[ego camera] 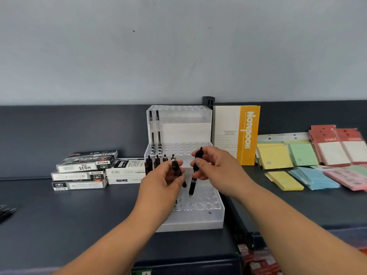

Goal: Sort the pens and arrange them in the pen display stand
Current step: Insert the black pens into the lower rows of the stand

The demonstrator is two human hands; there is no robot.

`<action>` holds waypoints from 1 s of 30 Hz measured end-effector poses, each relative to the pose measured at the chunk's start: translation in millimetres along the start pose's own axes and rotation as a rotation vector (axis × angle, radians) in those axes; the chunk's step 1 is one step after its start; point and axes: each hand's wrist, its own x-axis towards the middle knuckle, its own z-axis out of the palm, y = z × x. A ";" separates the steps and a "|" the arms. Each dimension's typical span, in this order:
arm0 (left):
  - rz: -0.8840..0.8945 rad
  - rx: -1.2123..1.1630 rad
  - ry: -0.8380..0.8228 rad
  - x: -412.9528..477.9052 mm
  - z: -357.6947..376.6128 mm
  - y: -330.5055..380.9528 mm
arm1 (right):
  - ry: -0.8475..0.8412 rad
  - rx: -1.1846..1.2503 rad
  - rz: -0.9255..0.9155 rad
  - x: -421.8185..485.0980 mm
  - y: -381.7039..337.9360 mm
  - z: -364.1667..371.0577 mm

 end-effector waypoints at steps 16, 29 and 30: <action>0.064 0.497 -0.064 6.8 4.9 9.1 | -0.063 -0.395 -0.112 4.6 11.9 9.4; 0.419 0.660 -0.094 6.3 5.4 -7.6 | 0.034 -0.293 -0.082 5.0 17.8 13.6; 0.449 0.662 -0.079 7.9 5.1 -10.7 | 0.039 -0.282 -0.083 4.0 18.3 14.3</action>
